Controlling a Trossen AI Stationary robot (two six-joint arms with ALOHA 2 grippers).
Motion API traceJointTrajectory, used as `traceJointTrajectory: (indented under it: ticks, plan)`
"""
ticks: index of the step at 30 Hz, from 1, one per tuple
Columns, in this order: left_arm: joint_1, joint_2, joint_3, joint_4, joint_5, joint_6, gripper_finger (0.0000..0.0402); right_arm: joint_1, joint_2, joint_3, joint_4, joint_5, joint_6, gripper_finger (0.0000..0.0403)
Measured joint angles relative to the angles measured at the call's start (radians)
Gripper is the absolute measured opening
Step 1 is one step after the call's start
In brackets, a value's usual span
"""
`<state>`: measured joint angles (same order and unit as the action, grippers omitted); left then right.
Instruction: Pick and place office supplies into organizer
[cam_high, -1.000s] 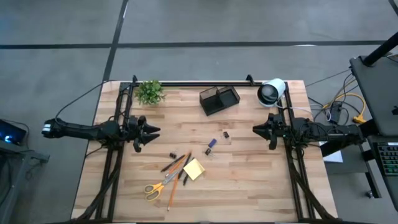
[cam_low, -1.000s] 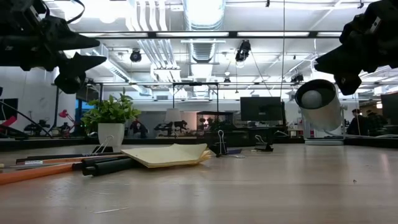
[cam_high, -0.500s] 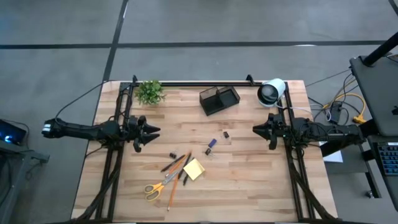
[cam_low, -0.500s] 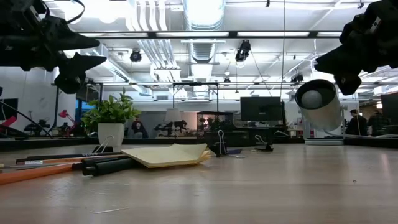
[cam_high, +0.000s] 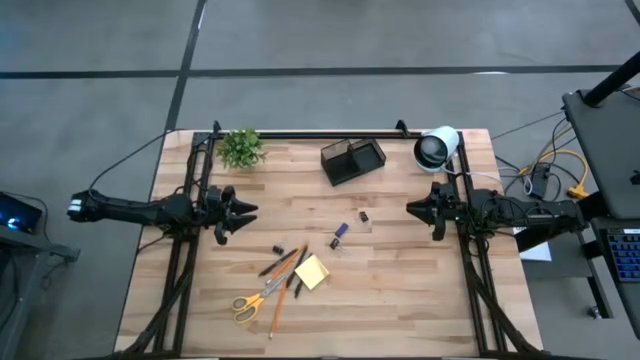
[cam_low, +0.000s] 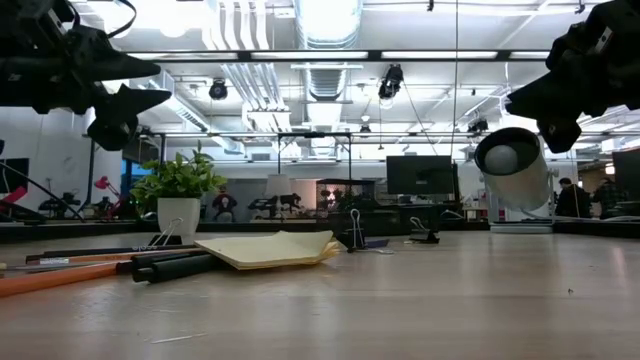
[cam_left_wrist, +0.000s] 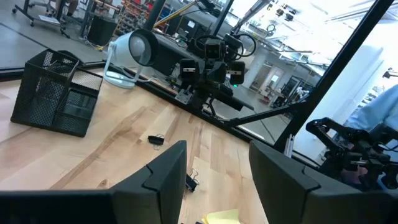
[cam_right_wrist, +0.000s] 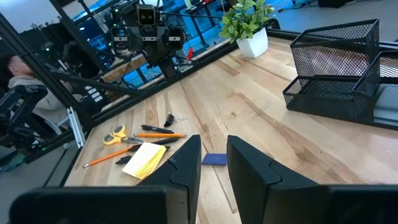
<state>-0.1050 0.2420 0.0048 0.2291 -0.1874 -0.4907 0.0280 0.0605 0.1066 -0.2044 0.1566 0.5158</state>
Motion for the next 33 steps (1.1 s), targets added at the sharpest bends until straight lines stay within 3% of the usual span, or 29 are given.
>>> traceJointTrajectory:
  ticks: [13,21,30,33]
  plan:
    - [0.0,0.0,0.0,0.0,0.0,0.0,0.0159,0.0,0.0,0.0,0.014,0.011,-0.001,0.0068]
    - [0.0,0.0,0.0,0.0,0.0,0.0,0.0159,0.0,-0.001,0.0,0.234,0.316,0.145,0.0068]
    - [0.0,0.0,0.0,0.0,0.0,0.0,0.0159,0.0,0.0,0.0,0.294,0.341,0.146,0.0068]
    - [0.0,0.0,0.0,0.0,0.0,0.0,0.0159,0.0,0.005,0.0,0.328,0.377,0.282,0.0068]
